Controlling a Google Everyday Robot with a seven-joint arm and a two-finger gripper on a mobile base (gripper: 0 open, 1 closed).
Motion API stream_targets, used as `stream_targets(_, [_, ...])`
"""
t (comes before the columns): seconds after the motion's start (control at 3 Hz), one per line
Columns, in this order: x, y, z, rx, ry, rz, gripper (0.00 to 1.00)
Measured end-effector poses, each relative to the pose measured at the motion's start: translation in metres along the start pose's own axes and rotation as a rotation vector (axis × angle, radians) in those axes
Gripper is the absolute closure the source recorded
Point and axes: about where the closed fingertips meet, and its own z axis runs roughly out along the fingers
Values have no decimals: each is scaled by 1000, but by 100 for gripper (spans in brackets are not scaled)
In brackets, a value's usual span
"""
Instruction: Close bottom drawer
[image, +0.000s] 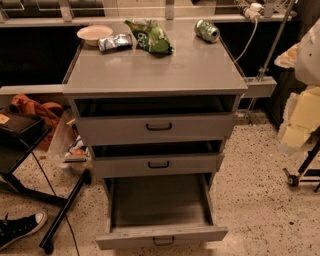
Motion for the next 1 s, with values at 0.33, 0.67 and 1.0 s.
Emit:
stream_targets(0.33, [0,0,0,0,0,0,0])
stream_targets(0.67, [7,6,25,11,-2,40,0])
stream_targets(1.0, [28,32,82,-17,-59,120,0])
